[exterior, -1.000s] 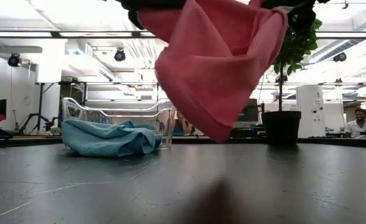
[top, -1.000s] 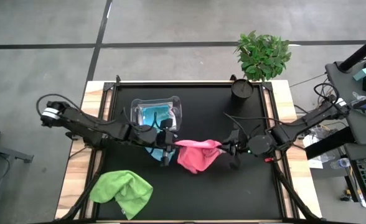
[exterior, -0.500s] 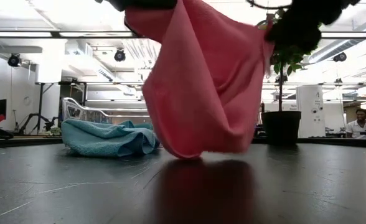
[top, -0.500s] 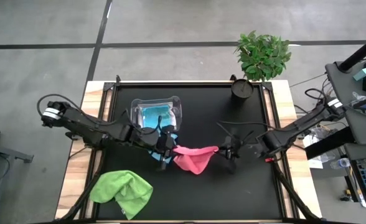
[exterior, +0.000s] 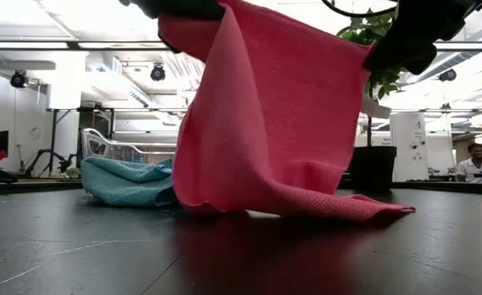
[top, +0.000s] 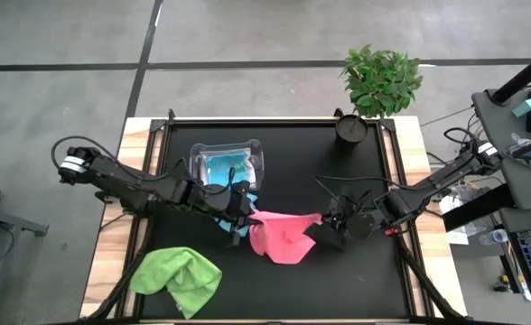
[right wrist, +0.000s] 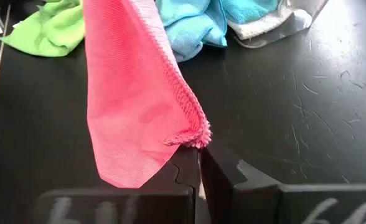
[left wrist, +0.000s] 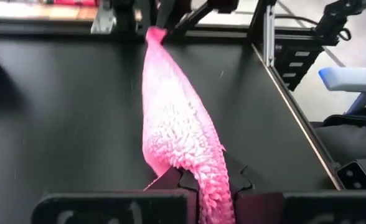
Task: Fold microfiber towels
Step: Fold the pink microfiber cloth
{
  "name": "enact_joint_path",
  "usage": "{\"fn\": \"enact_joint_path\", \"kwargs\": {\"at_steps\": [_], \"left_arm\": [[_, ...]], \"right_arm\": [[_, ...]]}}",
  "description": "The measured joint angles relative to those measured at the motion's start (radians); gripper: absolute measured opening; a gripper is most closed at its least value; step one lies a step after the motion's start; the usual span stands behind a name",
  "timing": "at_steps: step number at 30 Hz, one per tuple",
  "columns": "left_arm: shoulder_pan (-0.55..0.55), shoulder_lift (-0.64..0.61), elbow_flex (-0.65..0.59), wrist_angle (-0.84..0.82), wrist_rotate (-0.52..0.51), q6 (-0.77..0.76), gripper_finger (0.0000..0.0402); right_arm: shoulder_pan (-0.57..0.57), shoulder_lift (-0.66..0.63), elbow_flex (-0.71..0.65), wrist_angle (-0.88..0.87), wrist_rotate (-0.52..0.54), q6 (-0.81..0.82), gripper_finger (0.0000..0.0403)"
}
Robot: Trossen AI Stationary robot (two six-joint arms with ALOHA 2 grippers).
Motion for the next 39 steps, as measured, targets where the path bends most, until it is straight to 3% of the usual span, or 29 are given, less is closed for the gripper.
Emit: {"fn": "enact_joint_path", "kwargs": {"at_steps": [16, 29, 39], "left_arm": [[0.0, 0.003, 0.007, -0.044, 0.0, -0.057, 0.0], [0.026, 0.003, 0.119, -0.029, 0.0, -0.046, 0.0], [0.027, 0.004, 0.107, -0.051, 0.0, -0.045, 0.0]], "right_arm": [[0.013, 0.0, 0.024, -0.001, 0.035, -0.041, 0.0008], [0.07, -0.012, 0.297, -0.432, 0.145, -0.037, 0.0008], [0.133, -0.012, 0.306, -0.476, 0.191, -0.003, 0.0008]]}}
